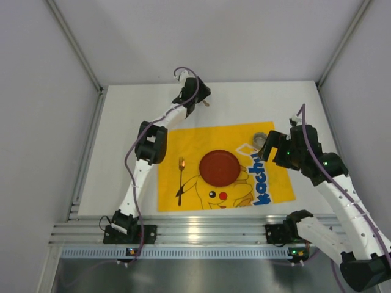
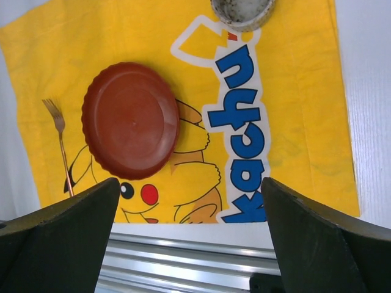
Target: Set the dinner table for one person
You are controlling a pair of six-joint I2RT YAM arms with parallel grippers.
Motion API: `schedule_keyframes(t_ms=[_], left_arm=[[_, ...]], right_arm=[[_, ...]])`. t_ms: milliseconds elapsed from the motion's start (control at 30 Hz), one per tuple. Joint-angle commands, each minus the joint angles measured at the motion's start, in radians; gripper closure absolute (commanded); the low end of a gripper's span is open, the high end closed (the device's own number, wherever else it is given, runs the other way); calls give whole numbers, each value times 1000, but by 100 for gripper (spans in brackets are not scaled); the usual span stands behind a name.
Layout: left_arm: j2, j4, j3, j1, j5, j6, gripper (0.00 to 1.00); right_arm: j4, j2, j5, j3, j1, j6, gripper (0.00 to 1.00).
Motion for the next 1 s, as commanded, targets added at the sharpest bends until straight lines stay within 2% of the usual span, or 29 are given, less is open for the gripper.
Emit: schedule_keyframes(t_ms=[0,200,367,467,567,633,800,933,967], left_arm=[[20,131,121,9,28,-85,41],[101,141,166,26,-2,-173,41],[156,148,192,28,-50,-181,40],[208,121,253,34,-52,-201,41],[212,82,245,37,-55,-208,42],[198,72,219,46,-53,-205,43],[91,47,26,75,-58,-225,47],[14,-66,-80,119,-21,-211,53],[-19,-130,-106,127,19,-189,59]], right_arm=[[-8,5,31,50,-7,-35,0],[-27,25,58,75,-19,-46,0],[-34,40,77,82,-30,-46,0],[-39,52,83,87,-41,-44,0],[-42,68,83,98,-47,-44,0],[-42,80,83,104,-50,-46,0],[-44,103,78,116,-48,-49,0],[-39,107,63,116,-50,-47,0],[-41,104,57,115,-48,-47,0]])
